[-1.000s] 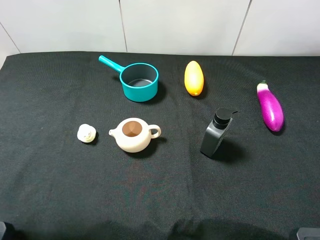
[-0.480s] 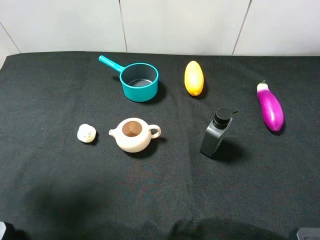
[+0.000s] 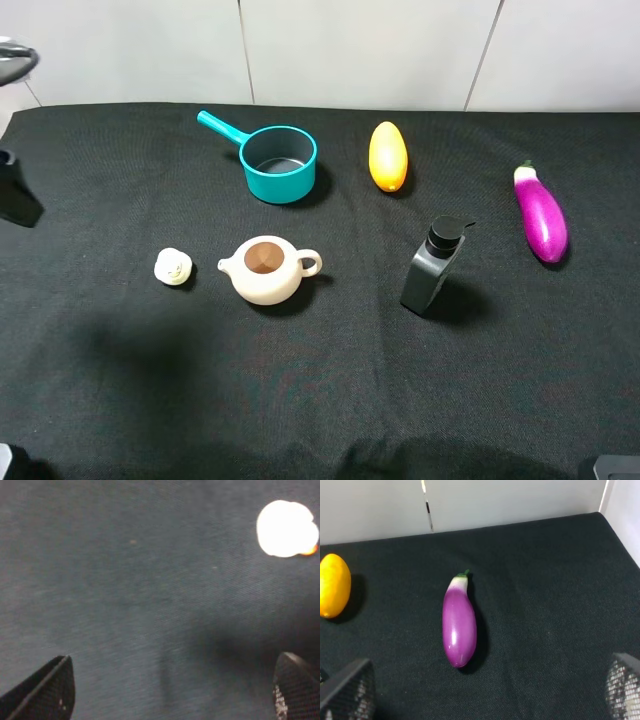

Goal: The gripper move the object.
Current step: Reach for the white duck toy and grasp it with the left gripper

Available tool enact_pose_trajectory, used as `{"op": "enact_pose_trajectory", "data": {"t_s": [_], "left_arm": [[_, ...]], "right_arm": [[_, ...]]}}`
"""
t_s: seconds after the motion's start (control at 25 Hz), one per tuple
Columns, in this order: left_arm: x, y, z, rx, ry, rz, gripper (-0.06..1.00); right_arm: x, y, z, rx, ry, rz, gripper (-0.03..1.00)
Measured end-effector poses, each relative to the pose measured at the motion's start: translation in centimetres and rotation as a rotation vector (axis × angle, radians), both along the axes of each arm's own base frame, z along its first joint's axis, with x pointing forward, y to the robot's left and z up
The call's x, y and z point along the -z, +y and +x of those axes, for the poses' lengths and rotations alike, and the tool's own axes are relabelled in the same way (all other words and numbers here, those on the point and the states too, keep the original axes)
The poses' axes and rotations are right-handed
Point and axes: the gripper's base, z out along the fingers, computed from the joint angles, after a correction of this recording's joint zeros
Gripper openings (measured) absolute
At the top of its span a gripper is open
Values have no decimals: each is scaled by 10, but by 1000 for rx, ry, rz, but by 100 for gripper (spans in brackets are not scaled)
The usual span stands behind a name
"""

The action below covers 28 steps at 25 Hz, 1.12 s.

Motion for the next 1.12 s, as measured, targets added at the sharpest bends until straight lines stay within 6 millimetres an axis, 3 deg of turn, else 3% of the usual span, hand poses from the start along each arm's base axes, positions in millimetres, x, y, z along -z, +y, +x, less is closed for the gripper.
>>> {"op": "enact_pose_trajectory", "data": {"t_s": [0.76, 1.12], "left_arm": [[56, -60, 30, 203, 122, -15, 83], [89, -78, 41, 303, 146, 51, 83]], "right_arm": [[0, 0, 0, 0, 0, 0, 69], [0, 0, 0, 0, 0, 0, 69]]}}
